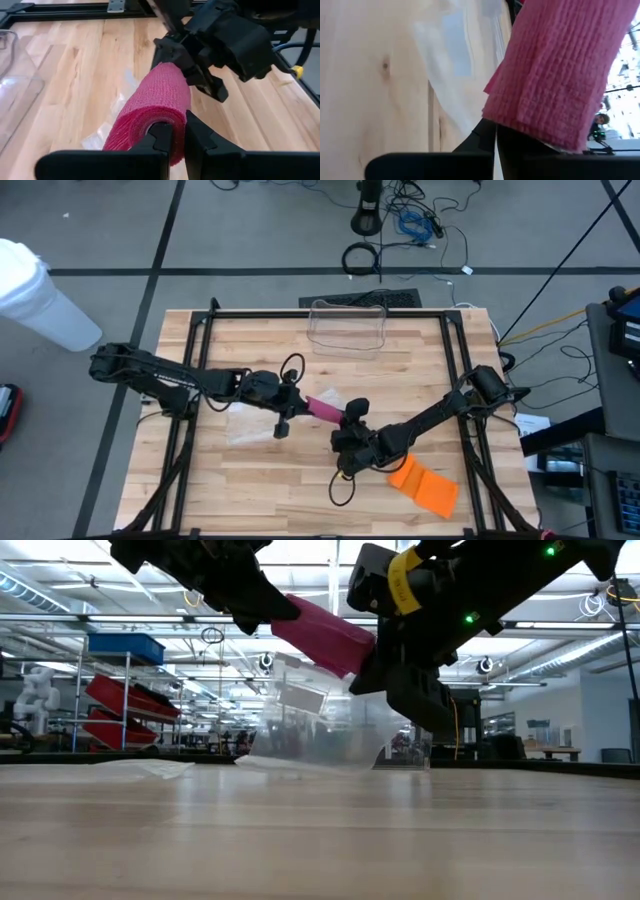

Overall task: Roll bandage
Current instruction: Put the pink bandage into the zip bag

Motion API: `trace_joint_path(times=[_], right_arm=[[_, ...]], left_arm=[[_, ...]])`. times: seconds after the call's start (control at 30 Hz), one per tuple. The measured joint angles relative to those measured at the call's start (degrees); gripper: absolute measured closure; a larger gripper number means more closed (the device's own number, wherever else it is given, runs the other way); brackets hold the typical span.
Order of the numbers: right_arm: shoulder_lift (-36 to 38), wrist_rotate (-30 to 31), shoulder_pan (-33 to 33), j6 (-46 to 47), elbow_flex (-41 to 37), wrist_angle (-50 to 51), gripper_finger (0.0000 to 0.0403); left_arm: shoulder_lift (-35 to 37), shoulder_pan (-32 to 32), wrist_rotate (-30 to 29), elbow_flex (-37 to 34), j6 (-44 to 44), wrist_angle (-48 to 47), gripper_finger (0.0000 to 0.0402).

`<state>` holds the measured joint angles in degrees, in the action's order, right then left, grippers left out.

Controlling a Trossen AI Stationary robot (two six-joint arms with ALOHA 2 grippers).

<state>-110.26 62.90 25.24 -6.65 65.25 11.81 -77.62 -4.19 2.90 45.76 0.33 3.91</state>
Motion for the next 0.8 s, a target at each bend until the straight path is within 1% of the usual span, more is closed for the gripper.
trace_joint_path(times=[0.07,0.33,0.6,0.8], right_arm=[[0.0,1.6,0.5,-0.4,0.0,0.1,0.0402],[0.0,7.1,2.3,-4.3,0.0,0.0,0.0402],[0.0,9.1,3.5,-7.7,0.0,-0.2,0.0403],[0.0,9.4,4.5,-9.6,0.1,-0.5,0.0403]], left_arm=[[0.0,0.0,-1.3,0.1,0.0,-0.1,0.0375],[0.0,0.0,-2.7,0.1,0.0,-0.7,0.0375],[0.0,0.1,-4.4,0.1,0.4,-1.7,0.0375],[0.0,0.4,-4.9,0.1,0.5,-2.3,0.0375]])
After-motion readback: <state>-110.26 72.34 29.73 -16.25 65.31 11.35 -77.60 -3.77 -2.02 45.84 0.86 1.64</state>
